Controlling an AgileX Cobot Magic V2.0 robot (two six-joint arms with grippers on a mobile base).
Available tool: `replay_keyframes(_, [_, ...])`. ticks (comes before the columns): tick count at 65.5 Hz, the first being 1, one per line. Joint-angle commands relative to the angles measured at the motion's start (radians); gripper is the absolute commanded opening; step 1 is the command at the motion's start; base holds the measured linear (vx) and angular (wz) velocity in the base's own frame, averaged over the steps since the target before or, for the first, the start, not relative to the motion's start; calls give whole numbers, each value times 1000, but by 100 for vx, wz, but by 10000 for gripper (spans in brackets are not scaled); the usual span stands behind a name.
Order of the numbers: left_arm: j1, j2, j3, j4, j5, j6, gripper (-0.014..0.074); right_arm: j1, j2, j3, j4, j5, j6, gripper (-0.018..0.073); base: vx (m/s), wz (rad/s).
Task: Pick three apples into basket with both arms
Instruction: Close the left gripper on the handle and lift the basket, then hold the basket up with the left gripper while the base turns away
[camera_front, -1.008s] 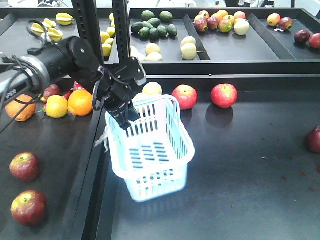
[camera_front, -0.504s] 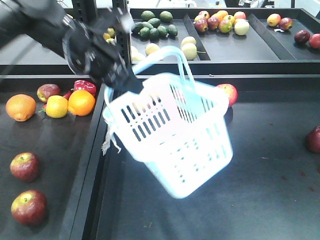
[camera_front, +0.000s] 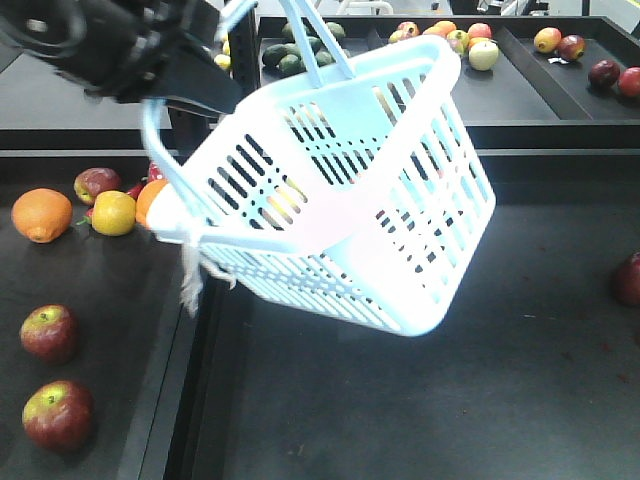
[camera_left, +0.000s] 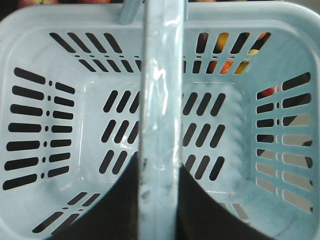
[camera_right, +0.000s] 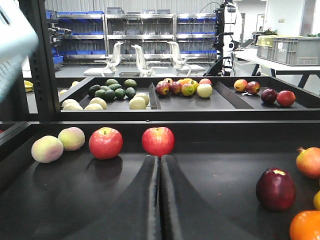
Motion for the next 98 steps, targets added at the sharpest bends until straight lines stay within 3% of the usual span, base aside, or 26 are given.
replay_keyframes(1, [-5, -117, 39, -55, -25, -43, -8, -7, -10, 15, -6, -74, -8, -5, 0, 0])
replay_keyframes(10, [-5, -220, 137, -43, -25, -45, -8, -7, -10, 15, -6, -74, -8, -5, 0, 0])
replay_keyframes(29, [-4, -357, 253, 79, -25, -62, -8, -7, -10, 15, -6, -74, -8, -5, 0, 0])
replay_keyframes(98, [-4, -379, 252, 70, -26, -60, -8, -7, -10, 15, -6, -74, -8, -5, 0, 0])
